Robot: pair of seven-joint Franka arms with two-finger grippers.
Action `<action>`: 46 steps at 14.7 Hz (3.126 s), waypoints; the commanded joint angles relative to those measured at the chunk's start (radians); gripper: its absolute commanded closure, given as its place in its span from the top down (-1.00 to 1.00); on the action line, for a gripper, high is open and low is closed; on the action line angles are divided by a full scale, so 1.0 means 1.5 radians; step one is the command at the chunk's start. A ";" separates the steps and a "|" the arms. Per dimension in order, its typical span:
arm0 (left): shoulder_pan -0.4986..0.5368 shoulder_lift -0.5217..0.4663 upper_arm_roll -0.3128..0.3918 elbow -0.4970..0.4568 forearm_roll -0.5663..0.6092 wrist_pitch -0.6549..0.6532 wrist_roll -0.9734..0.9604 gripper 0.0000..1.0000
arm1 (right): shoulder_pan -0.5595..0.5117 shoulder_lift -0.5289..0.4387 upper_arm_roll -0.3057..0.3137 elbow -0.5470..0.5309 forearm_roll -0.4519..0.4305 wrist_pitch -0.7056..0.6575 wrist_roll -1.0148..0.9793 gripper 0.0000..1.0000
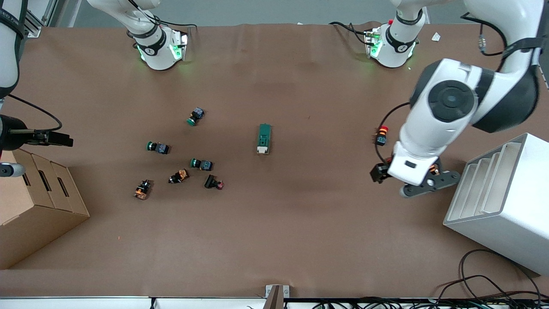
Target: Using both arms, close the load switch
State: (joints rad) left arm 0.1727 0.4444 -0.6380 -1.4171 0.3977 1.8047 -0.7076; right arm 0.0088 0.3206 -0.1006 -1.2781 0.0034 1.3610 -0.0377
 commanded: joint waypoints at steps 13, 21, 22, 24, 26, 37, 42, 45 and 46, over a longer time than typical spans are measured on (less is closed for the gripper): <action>-0.132 -0.237 0.358 -0.014 -0.222 -0.170 0.392 1.00 | -0.023 -0.261 0.006 -0.211 -0.001 0.028 -0.004 1.00; -0.151 -0.291 0.423 -0.048 -0.281 -0.193 0.468 1.00 | -0.016 -0.307 0.006 -0.246 0.000 0.044 -0.007 1.00; -0.149 -0.293 0.420 -0.049 -0.281 -0.199 0.467 1.00 | -0.016 -0.307 0.006 -0.246 0.000 0.045 -0.007 1.00; -0.148 -0.298 0.417 -0.050 -0.281 -0.214 0.460 1.00 | -0.017 -0.308 0.005 -0.248 0.000 0.047 -0.007 1.00; -0.134 -0.311 0.405 -0.055 -0.279 -0.226 0.457 1.00 | -0.016 -0.310 0.005 -0.253 -0.001 0.049 -0.007 1.00; -0.095 -0.315 0.354 -0.067 -0.274 -0.230 0.463 1.00 | -0.009 -0.325 0.010 -0.255 -0.001 0.063 0.043 1.00; -0.096 -0.318 0.354 -0.069 -0.273 -0.234 0.464 1.00 | -0.008 -0.289 0.011 -0.199 0.000 0.051 0.036 1.00; -0.094 -0.319 0.339 -0.079 -0.271 -0.222 0.464 1.00 | -0.004 -0.291 0.013 -0.201 -0.001 0.035 0.036 1.00; -0.094 -0.319 0.338 -0.080 -0.271 -0.221 0.464 1.00 | -0.004 -0.290 0.013 -0.200 -0.001 0.036 0.036 1.00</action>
State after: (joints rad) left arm 0.0227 -0.0037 -0.1134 -1.5052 -0.0056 1.4601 -0.0211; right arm -0.0044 -0.1251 -0.0819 -1.5994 0.0038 1.4302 -0.0016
